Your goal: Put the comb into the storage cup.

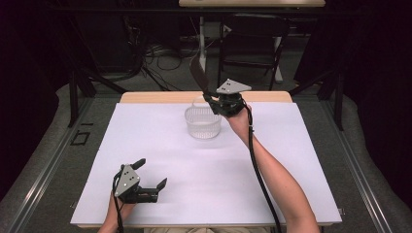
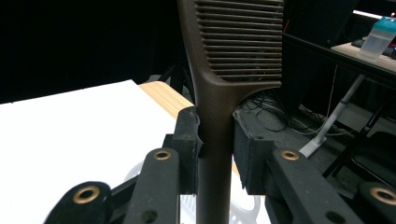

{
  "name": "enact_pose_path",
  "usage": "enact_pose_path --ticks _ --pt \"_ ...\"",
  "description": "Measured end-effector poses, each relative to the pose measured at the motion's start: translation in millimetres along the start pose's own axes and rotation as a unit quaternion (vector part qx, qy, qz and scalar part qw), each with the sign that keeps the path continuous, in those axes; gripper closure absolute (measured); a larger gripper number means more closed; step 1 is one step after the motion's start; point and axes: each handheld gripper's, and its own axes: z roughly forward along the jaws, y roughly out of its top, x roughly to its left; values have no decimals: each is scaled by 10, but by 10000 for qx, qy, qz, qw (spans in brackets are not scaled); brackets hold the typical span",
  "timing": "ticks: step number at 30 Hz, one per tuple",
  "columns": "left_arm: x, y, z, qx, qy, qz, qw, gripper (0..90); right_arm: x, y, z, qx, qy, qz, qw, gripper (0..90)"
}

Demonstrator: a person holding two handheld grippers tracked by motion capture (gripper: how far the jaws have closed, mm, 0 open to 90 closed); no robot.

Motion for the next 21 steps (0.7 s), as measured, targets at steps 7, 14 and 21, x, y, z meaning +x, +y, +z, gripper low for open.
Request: enact_pose_path --ticks 7,14,21 --pt "1 0 1 -11 1 -11 10000 7 20 -4 25 -43 -6 -37 10000 727" --pt "-1 2 1 -7 -7 3 10000 7 20 -18 48 -73 -8 -63 10000 727" --pt "1 0 -2 -25 -5 -17 10000 7 28 -37 86 -77 11 -119 9999 727"
